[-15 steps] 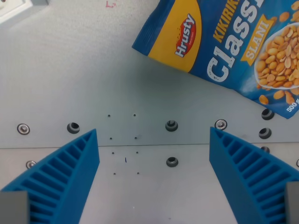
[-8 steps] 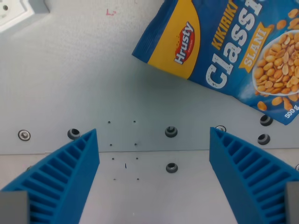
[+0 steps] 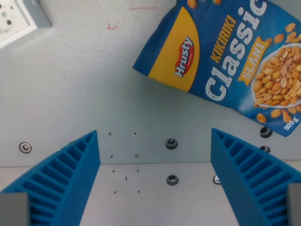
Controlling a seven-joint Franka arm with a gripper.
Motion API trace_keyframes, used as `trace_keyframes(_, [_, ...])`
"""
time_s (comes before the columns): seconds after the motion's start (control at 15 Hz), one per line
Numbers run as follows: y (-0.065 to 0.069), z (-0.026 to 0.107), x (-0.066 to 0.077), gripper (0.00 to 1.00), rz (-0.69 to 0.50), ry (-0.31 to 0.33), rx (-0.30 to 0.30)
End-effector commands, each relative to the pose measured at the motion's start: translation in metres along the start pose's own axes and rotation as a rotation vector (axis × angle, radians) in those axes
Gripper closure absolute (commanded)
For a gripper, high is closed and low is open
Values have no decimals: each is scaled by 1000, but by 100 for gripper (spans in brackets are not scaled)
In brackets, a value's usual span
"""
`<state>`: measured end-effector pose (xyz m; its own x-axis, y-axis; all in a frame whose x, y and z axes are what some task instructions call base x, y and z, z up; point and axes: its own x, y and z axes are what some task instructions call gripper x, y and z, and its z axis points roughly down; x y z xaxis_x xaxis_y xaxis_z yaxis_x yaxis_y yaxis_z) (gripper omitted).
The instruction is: Rotate around gripper positive y
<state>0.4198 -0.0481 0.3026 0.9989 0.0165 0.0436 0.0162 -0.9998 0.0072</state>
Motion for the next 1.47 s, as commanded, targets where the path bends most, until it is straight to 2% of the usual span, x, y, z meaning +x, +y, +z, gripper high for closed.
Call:
trace_keyframes(0.07, [-1, 1, -11, 0, -1, 217, 4])
trace_keyframes(1.47, [-1, 1, -11, 0, 0, 497, 4])
